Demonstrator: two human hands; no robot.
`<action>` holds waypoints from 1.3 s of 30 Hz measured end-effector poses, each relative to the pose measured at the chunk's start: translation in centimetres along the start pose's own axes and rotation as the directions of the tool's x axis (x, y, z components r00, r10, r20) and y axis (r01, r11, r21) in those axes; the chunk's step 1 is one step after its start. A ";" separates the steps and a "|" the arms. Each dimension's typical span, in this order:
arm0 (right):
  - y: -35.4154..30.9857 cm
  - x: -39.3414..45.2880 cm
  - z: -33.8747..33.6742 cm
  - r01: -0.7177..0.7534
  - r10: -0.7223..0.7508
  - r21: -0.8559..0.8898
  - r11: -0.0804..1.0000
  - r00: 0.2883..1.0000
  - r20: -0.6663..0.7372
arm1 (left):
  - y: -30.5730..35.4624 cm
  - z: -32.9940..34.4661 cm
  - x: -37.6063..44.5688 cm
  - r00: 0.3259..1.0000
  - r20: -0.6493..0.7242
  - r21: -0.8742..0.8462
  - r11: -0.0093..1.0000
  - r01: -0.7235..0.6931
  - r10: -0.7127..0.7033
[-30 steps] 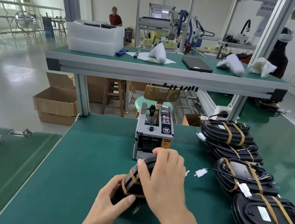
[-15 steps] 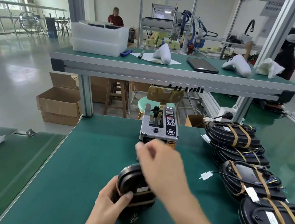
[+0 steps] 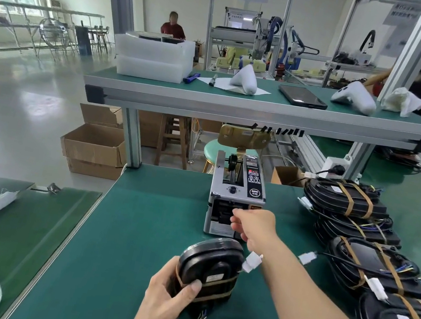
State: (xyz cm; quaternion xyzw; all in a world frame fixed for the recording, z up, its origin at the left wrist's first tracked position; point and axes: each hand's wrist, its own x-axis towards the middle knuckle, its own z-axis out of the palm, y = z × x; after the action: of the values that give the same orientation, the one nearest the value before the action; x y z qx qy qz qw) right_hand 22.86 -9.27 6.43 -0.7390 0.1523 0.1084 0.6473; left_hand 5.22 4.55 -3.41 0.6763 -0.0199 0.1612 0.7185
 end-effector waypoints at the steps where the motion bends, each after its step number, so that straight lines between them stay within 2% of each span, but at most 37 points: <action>1: 0.1 0.1 0.3 -0.016 0.016 0.040 0.999 1.000 -0.011 | 0.0 0.0 0.0 1.000 0.002 0.001 1.000 0.004 -0.004; 7: 0.1 0.0 0.9 -0.134 0.136 0.199 0.971 0.991 0.000 | 0.0 0.0 -0.1 1.000 0.006 -0.012 1.000 0.022 -0.022; 16: 0.2 0.1 1.4 -0.202 0.212 0.324 0.924 0.977 0.005 | 0.1 -0.1 0.0 1.000 0.008 -0.007 1.000 0.028 -0.028; 20: 0.3 -0.1 1.4 -0.232 0.229 0.325 0.917 0.972 0.048 | -0.4 -0.2 0.0 1.000 0.012 -0.004 1.000 0.024 -0.024; 26: 1.2 0.1 0.7 -0.204 0.213 0.317 0.926 0.977 0.007 | -0.8 -0.2 0.1 1.000 0.001 0.012 0.999 0.029 -0.030; 30: 3.0 -0.6 -1.3 -0.206 0.186 0.287 0.936 0.978 0.096 | -0.8 -0.3 0.1 0.999 -0.006 0.015 0.999 0.033 -0.033; 34: 2.7 -3.1 -3.8 -0.124 0.074 0.366 0.922 0.986 0.149 | -1.0 -0.3 0.1 1.000 -0.002 0.027 0.999 0.025 -0.024; 36: 1.9 -5.4 -5.0 -0.001 -0.057 0.398 0.917 0.989 0.136 | -1.0 -0.4 0.0 1.000 -0.006 0.050 0.999 0.018 -0.017; 39: 1.0 -10.1 -6.0 0.197 -0.248 0.353 0.914 0.963 0.106 | -0.6 -0.1 -0.1 1.000 -0.007 0.050 0.999 0.014 -0.013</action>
State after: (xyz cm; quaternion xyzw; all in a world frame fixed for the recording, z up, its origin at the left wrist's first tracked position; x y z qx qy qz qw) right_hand 12.92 -14.44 9.97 -0.6186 0.0346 0.0607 0.7826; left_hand 5.23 4.59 -3.99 0.6938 -0.0091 0.1589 0.7023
